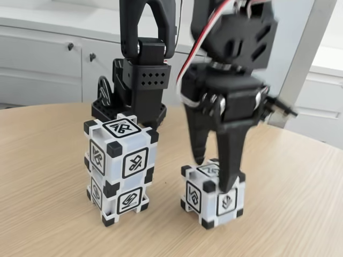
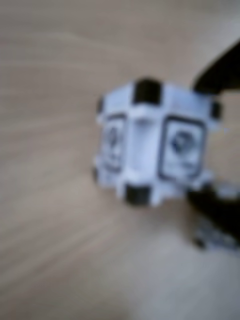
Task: Stack cubes from left to right.
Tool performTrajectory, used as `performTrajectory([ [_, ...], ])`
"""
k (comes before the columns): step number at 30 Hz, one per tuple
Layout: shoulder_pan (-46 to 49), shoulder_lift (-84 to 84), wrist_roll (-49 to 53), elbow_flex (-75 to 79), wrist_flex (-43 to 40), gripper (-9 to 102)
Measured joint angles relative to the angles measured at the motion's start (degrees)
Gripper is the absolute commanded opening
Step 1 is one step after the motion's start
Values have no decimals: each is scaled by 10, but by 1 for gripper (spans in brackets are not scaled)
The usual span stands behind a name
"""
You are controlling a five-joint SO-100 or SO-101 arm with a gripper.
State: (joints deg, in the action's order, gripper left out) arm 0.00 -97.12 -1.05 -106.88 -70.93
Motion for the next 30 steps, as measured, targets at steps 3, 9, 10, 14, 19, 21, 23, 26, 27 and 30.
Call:
performTrajectory([
  [3, 2, 0, 0, 25, -27, 19],
  [9, 2, 0, 0, 33, -41, 20],
  [10, 2, 0, 0, 33, -41, 21],
  [14, 2, 0, 9, 33, -41, 30],
  [19, 2, 0, 14, 33, -41, 37],
  [21, 2, 5, 19, 33, -41, 37],
  [23, 2, 5, 25, 33, -40, 37],
  [26, 2, 5, 29, 33, -38, 37],
  [27, 2, 5, 31, 33, -38, 37],
  [30, 2, 15, 37, 33, -38, 37],
])
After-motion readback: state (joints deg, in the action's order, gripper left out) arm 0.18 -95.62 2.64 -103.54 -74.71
